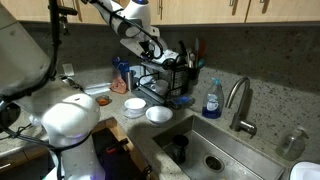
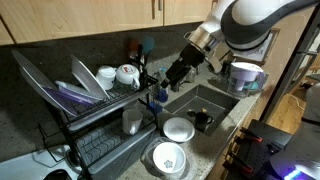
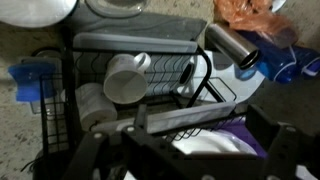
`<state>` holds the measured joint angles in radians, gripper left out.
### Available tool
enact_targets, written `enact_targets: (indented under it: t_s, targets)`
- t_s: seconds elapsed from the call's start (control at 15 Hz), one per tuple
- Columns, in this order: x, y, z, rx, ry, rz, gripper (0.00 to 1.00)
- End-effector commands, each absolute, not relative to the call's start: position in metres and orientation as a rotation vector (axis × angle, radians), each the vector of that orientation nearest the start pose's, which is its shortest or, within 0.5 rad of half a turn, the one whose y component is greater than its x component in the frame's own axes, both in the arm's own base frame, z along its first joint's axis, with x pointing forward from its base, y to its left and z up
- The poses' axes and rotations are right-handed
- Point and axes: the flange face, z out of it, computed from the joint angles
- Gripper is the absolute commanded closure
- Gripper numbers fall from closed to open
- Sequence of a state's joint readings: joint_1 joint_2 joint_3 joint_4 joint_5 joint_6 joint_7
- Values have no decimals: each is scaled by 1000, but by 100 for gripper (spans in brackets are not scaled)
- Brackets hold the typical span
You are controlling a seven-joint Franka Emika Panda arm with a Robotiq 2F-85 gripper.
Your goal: Remove the grey lid from the dishrack and set it on top of the grey bowl on the left side of the counter
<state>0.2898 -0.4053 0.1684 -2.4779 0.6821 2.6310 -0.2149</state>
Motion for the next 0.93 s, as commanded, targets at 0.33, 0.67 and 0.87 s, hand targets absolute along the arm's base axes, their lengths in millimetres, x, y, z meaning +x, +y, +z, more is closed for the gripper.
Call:
enact_targets:
  t_s: [0.33, 0.67, 0.87]
  targets:
    - [437, 191, 487, -2539, 46, -1002, 0]
    - [464, 195, 467, -2598, 116, -948, 0]
    - [473, 206, 470, -2566, 174, -923, 0]
